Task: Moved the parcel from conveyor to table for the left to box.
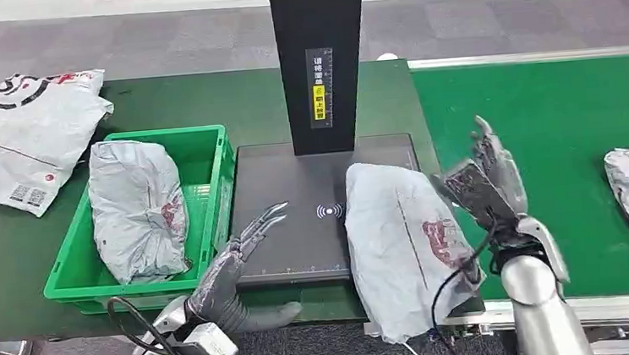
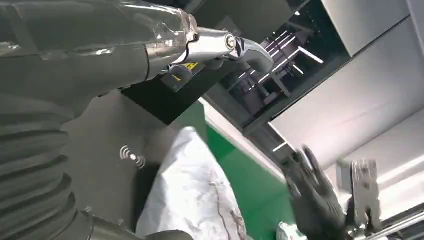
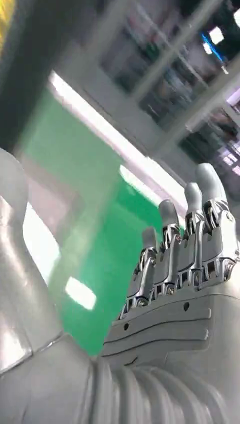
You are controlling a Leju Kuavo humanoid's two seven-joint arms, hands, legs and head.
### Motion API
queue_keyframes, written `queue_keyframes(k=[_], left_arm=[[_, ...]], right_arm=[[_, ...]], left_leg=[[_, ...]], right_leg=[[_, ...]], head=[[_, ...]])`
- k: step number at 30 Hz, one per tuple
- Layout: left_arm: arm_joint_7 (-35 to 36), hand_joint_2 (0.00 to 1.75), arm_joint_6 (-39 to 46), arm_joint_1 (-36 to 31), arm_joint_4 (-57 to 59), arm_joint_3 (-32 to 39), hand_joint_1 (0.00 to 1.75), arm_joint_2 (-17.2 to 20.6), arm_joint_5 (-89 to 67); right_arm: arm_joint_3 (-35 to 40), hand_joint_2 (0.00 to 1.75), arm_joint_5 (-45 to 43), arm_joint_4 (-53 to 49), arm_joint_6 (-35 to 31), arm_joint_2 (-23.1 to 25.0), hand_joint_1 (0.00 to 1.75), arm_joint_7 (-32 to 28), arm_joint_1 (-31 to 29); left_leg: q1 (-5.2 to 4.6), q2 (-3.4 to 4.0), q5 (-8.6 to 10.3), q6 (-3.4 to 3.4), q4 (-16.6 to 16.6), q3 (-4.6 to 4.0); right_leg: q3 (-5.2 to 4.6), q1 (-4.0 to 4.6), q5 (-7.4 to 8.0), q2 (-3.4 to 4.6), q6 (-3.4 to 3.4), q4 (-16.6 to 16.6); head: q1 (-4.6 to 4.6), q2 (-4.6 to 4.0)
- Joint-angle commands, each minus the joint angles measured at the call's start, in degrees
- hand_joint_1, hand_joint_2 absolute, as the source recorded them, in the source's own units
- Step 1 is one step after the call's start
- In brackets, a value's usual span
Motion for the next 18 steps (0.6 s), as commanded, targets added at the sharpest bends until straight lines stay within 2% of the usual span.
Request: queue_keyframes(k=[1, 7, 18], left_arm=[[-0.3, 1.75, 0.1, 1.1, 2.3, -2.0, 0.00, 2.3, -0.4], [-0.3, 1.75, 0.0, 1.0, 2.3, -2.0, 0.00, 2.3, -0.4], [-0.3, 1.75, 0.0, 1.0, 2.3, -2.0, 0.00, 2.3, -0.4]], right_arm=[[-12.0, 1.75, 2.2, -6.8, 1.1, -2.9, 0.00, 0.5, 9.3], [-11.8, 1.75, 2.2, -6.5, 1.1, -2.6, 0.00, 0.6, 8.7], [-11.8, 1.75, 2.2, -6.5, 1.1, -2.6, 0.00, 0.6, 8.7]], left_leg=[[0.08, -0.34, -0.01, -0.02, -0.1, 0.14], [0.01, -0.07, 0.00, -0.02, -0.1, 0.08], [0.03, -0.06, 0.01, -0.02, -0.1, 0.17]], right_leg=[[0.24, 0.05, -0.03, 0.02, -0.04, -0.2], [0.06, -0.01, -0.01, 0.18, -0.03, 0.0], [0.15, 0.00, -0.01, 0.23, -0.05, -0.1]], head=[[0.00, 0.00], [0.00, 0.00], [0.00, 0.00]])
